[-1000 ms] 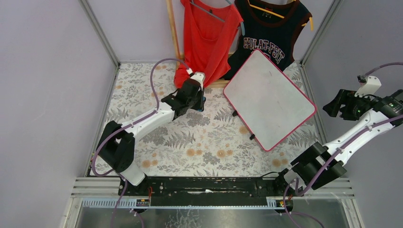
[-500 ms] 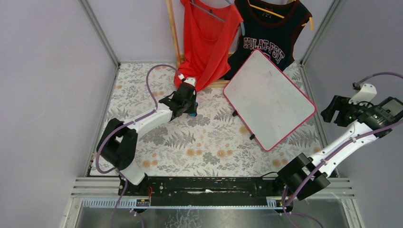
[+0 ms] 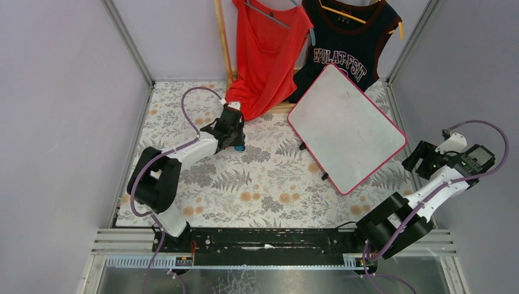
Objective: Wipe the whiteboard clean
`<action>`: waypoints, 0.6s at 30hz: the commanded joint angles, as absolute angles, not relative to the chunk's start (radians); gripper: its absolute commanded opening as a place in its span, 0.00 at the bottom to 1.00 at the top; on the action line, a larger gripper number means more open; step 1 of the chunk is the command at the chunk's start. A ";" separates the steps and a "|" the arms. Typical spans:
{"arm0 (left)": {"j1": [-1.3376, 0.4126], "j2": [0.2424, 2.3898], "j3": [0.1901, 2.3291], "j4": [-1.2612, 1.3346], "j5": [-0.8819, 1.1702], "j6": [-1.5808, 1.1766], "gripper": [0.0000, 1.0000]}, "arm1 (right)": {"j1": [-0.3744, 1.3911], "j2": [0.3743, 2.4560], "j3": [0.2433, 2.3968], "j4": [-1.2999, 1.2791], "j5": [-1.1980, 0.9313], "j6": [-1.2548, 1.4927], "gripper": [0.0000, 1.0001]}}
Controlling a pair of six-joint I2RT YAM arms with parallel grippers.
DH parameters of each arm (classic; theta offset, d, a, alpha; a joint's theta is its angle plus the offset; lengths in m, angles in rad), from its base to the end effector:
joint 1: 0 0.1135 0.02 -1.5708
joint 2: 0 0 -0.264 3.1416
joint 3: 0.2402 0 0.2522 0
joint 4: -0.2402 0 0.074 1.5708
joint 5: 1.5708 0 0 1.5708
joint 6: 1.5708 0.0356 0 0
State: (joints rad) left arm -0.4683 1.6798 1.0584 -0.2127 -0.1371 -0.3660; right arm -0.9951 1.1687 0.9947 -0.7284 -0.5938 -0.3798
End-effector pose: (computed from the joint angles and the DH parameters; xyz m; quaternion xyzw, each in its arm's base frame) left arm 0.3201 -0.1565 0.2012 0.0230 0.9308 -0.0871 0.3543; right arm 0.1433 -0.1842 0.2919 0.1821 0.8900 0.0146 0.4178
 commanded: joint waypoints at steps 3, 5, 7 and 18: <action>-0.429 1.718 1.065 -0.145 -0.107 -0.386 0.02 | -0.998 1.147 0.938 -0.612 -0.566 -0.334 0.78; -0.426 1.734 1.073 -0.163 -0.099 -0.388 0.02 | -0.998 1.146 0.930 -0.610 -0.568 -0.337 0.78; -0.425 1.760 1.092 -0.204 -0.095 -0.382 0.02 | -0.997 1.146 0.927 -0.610 -0.568 -0.342 0.78; -0.428 1.774 1.103 -0.274 0.112 -0.376 0.09 | -0.998 1.160 0.922 -0.612 -0.589 -0.345 0.76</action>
